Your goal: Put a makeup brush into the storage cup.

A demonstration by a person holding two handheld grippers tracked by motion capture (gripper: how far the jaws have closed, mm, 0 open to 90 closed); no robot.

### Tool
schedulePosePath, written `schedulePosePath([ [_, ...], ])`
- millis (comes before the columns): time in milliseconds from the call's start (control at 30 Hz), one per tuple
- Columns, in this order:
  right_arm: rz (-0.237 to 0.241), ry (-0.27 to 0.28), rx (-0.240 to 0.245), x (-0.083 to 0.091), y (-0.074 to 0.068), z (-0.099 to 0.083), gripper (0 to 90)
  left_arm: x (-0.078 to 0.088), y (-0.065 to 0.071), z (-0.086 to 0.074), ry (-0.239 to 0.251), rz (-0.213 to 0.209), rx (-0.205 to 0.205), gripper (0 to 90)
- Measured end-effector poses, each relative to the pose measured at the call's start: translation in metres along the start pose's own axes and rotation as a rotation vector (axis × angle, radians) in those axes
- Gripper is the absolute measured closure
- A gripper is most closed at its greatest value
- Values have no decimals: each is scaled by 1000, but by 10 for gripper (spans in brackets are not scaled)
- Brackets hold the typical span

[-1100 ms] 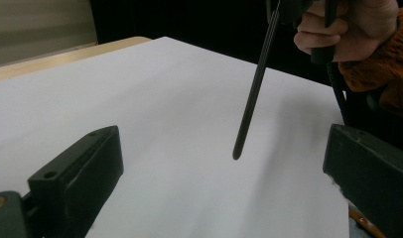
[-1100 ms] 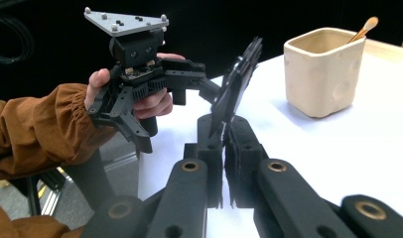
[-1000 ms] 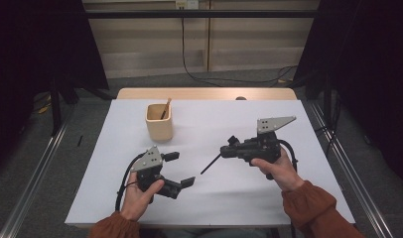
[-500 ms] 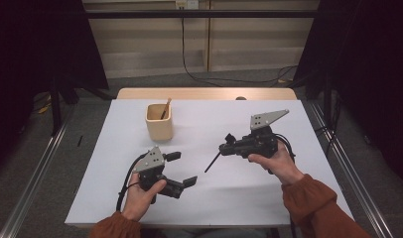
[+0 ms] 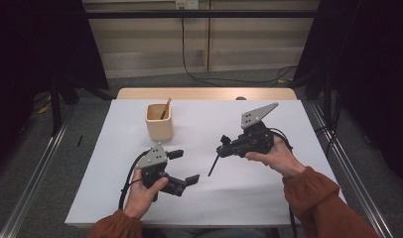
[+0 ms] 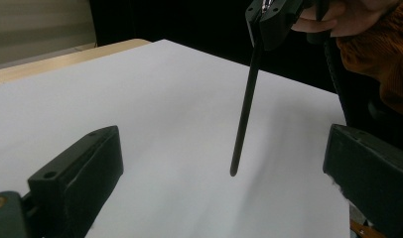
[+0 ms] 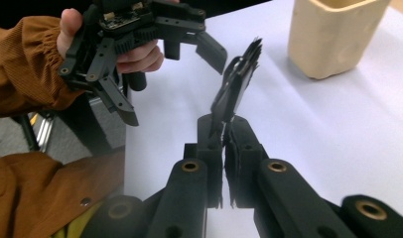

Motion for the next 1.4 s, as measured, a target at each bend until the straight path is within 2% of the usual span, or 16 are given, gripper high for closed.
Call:
schedulePosePath([
  [133,-6,-34,21,-2,-1,4,851,-1,0,2,3,1,-2,22],
  [300,-8,-82,23,-2,-2,8,851,-3,1,3,0,5,-14,22],
  [567,-17,-147,25,-7,0,10,851,-11,3,2,-35,-18,-27,22],
  [700,-8,-176,23,-10,-1,10,850,-13,3,4,-29,-26,-24,22],
  [967,-8,-168,16,-10,1,10,850,-19,3,5,-16,-9,-27,29],
  [1100,-6,-166,15,-10,1,11,850,-23,5,8,-2,-16,-34,41],
  [1200,-2,-164,14,-11,1,11,850,-27,8,10,-10,-23,-36,50],
  [1300,-2,-164,16,-12,1,11,850,-32,10,12,-14,-26,-52,72],
  [1400,0,-163,14,-12,0,12,850,-35,13,13,-12,-21,-82,146],
])
Point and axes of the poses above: each handheld gripper's, and its own axes: x roughly backward along the jaws, z roughly out of its top, y roughly to its right, the point moved 4 cm from there along -x, roughly forward along the jaws, and after that the axes turned 8 degrees about -y, right-handed, at the moved point
